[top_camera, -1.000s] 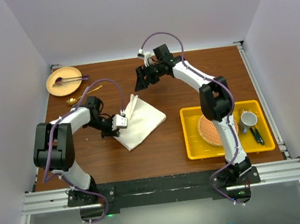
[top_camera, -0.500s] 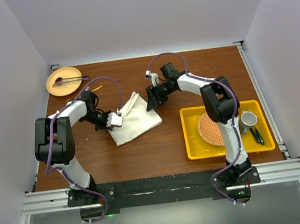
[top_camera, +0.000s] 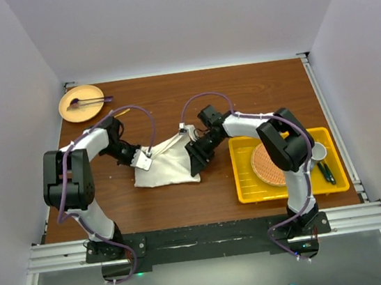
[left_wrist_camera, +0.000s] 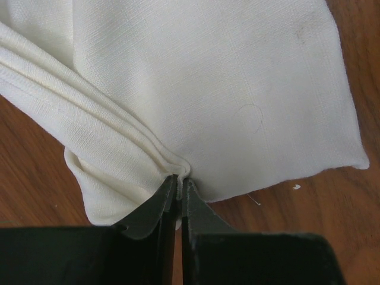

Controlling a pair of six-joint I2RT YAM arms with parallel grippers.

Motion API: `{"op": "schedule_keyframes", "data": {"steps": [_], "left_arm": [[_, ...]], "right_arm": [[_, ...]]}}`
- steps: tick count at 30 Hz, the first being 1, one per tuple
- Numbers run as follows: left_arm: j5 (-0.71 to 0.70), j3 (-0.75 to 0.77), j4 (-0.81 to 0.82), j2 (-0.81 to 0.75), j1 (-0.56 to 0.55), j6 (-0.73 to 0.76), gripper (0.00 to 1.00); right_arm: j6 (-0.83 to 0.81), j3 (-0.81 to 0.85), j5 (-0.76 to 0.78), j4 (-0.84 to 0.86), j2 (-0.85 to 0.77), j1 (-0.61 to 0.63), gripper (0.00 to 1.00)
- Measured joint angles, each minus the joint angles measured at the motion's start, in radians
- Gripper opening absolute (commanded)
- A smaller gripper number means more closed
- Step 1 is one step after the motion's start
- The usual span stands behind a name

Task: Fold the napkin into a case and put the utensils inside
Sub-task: Fold the lower triangle-folded napkin at the center of the board.

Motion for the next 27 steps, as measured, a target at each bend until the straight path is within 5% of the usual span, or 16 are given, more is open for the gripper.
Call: {"op": "schedule_keyframes", "data": {"steps": [4,9,14,21,27], "left_arm": [[-0.005,-0.010,0.001,-0.008,0.001,0.026,0.00],[-0.006,-0.025,0.013,-0.019,0.001,0.042,0.00],[-0.006,-0.025,0.013,-0.019,0.001,0.043,0.00],[-0.006,-0.023,0.010,-0.019,0.001,0.045,0.00],[-0.007,-0.020,0.004,-0.018,0.001,0.051,0.00]], "right_arm": [[-0.078,0.001,-0.006,-0.089,-0.040,-0.004,0.84],[-0.192,0.083,0.040,-0.183,-0.082,-0.138,0.88],[-0.275,0.244,0.089,-0.106,-0.077,-0.204,0.87],[-0.247,0.504,0.018,0.004,0.121,-0.176,0.96],[-0.270,0.521,-0.042,0.000,0.229,-0.167,0.94]]}}
